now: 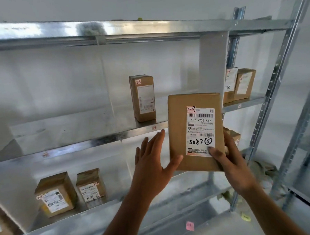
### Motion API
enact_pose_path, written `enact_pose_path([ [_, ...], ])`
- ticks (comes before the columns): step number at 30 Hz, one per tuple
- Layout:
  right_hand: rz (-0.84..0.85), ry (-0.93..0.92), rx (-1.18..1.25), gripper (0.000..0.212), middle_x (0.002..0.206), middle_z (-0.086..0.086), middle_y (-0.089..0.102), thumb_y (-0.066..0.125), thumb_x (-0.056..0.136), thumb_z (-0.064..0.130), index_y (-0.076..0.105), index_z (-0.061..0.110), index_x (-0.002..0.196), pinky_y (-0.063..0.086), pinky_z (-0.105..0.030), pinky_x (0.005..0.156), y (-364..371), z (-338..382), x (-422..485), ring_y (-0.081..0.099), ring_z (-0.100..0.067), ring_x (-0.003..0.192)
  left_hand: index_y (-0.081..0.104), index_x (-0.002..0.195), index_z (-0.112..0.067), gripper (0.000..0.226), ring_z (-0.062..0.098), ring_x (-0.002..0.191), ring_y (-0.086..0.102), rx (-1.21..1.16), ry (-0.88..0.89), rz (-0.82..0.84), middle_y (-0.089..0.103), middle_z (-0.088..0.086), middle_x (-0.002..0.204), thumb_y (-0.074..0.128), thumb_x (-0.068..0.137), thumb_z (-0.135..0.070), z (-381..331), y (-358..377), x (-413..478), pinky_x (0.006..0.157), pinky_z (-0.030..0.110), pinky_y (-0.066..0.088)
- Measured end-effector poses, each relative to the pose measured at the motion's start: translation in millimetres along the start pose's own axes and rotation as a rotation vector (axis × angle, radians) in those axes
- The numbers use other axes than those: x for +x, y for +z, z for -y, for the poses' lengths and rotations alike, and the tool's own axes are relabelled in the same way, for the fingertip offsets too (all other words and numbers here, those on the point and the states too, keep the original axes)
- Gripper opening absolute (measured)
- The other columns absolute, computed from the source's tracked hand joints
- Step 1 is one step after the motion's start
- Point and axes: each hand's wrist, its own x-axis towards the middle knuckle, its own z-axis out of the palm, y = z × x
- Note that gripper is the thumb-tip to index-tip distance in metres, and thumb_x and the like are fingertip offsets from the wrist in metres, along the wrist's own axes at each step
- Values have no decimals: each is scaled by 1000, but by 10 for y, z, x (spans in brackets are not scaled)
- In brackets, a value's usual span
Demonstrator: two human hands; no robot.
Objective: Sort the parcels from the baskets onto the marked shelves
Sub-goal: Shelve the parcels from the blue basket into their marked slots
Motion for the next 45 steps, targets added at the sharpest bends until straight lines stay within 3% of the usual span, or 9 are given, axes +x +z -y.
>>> enact_pose_path([
  [10,68,-93,-70,75,137,10,66,75,85,55,38,53,150,63,-30,83,-54,-226,1411,67,-14,122,11,160,-40,85,10,143,42,-307,69,-109,38,-16,159,45,91,-76,210,478,1192,110,47,49],
  [15,100,-170,-123,83,150,9,54,76,85,54,31,50,155,63,-37,88,-118,-173,2081,60,-16,132,15,158,-42,78,-20,133,34,-375,155,-237,30,-44,147,53,94,-67,245,657,1806,97,5,41],
  [19,137,-229,-149,88,149,13,52,72,86,52,25,41,159,62,-35,91,-205,-219,2470,56,-13,136,15,155,-51,80,-13,128,46,-432,126,-289,36,-38,147,56,90,-71,191,780,2151,87,5,48],
  [23,230,-209,-197,84,142,19,56,74,89,47,24,42,156,61,-27,86,-314,-385,2814,58,-7,132,16,159,-35,89,16,136,52,-444,56,-279,43,-12,156,66,89,-58,217,1023,2375,97,41,59],
  [27,324,-194,-204,86,144,15,56,80,90,29,26,37,157,62,-31,88,-439,-759,3192,57,-11,134,13,160,-34,95,22,139,51,-361,-51,-265,42,-8,157,76,90,-42,273,1286,2576,100,50,56],
  [33,386,-126,-275,87,131,46,50,84,84,42,21,75,136,57,-14,75,-405,-1064,3600,57,13,120,12,160,-35,99,23,143,46,-239,-157,-322,37,-7,159,80,88,-36,283,1552,2860,102,54,54],
  [36,375,-143,-337,89,123,58,42,82,86,42,15,77,132,54,-5,71,-328,-1151,3742,56,19,110,7,159,-37,103,24,143,45,-164,-212,-359,36,-4,159,80,86,-39,317,1637,2950,106,53,51],
  [42,371,-182,-383,87,161,14,38,76,90,43,17,43,154,52,-50,110,-323,-1150,3752,44,-23,146,4,160,-37,104,25,145,42,-185,-297,-327,32,-4,163,79,88,-42,232,1612,2933,111,50,47],
  [45,247,-232,-527,86,166,12,30,61,90,65,12,42,157,34,-44,119,-407,-1111,3391,36,-23,151,22,156,-38,87,18,143,44,-145,-334,-437,37,-11,161,70,85,-61,203,1520,2614,111,41,42],
])
